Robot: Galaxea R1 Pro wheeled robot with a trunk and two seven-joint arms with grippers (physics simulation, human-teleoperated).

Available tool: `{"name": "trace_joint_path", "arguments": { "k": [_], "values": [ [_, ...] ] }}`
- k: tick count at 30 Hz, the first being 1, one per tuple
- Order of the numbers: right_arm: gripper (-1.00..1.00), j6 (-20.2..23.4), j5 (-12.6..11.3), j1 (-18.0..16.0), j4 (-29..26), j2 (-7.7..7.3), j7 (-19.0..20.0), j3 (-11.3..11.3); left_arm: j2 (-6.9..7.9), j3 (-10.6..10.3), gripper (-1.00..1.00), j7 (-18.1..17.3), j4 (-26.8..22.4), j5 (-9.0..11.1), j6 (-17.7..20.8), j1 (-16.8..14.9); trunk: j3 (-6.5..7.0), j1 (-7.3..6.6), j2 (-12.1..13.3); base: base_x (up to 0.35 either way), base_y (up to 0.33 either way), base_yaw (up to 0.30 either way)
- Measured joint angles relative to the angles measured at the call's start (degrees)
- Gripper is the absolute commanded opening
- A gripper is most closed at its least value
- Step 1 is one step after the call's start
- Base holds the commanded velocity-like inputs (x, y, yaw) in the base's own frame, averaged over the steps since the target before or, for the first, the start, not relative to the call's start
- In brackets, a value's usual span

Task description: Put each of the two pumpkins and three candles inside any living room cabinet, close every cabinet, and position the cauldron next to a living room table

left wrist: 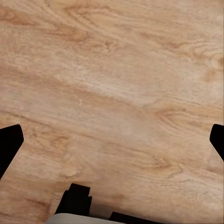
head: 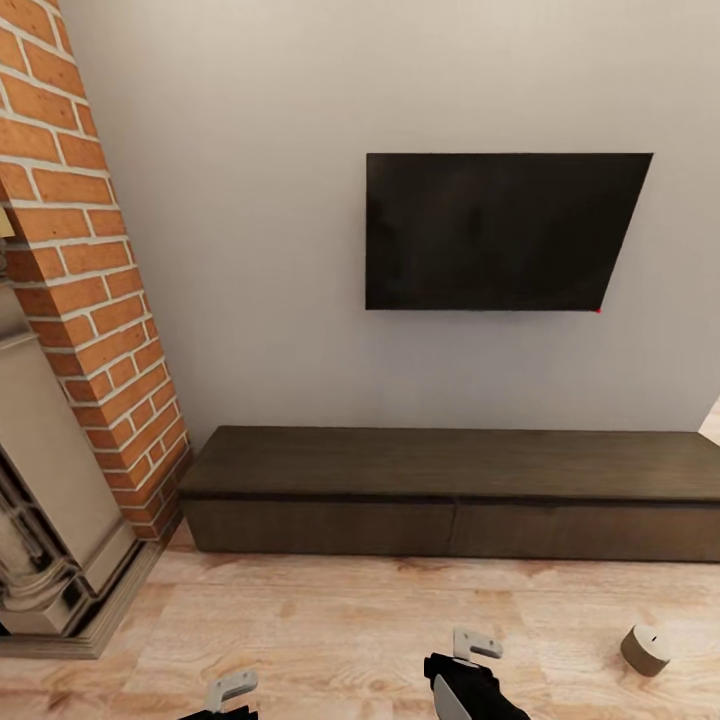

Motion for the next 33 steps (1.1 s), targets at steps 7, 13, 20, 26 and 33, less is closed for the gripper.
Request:
{"name": "trace_joint_path", "arguments": {
  "k": [7,13,20,26,33],
  "values": [
    [1.0,-0.1,0.0,0.0,0.0,0.0,0.0,0.0,0.0,0.0,1.0,0.0,0.0,0.0,-0.1,0.0,0.0,0.0,0.0,0.106,0.112,0.0],
    [1.0,-0.1,0.0,0.0,0.0,0.0,0.1,0.0,0.0,0.0,1.0,0.0,0.0,0.0,-0.1,0.0,0.0,0.0,0.0,0.094,0.088,0.0],
    [1.0,-1.7,-0.1,0.0,0.0,0.0,0.1,-0.1,0.06,0.1,1.0,-0.1,0.0,0.0,-0.1,0.0,0.0,0.0,0.0,0.139,0.081,0.0],
    [1.0,-3.5,-2.4,0.0,0.4,0.0,8.1,-4.1,1.29,0.4,1.0,-0.9,-1.0,0.3,5.3,-0.2,0.0,0.0,0.0,0.047,0.027,0.0],
    [1.0,-3.7,-12.9,0.0,2.1,-4.4,26.4,-10.8,2.86,5.0,1.0,-13.3,-18.7,0.3,31.4,-0.3,0.01,0.0,0.0,0.005,0.003,0.0]
  ]
}}
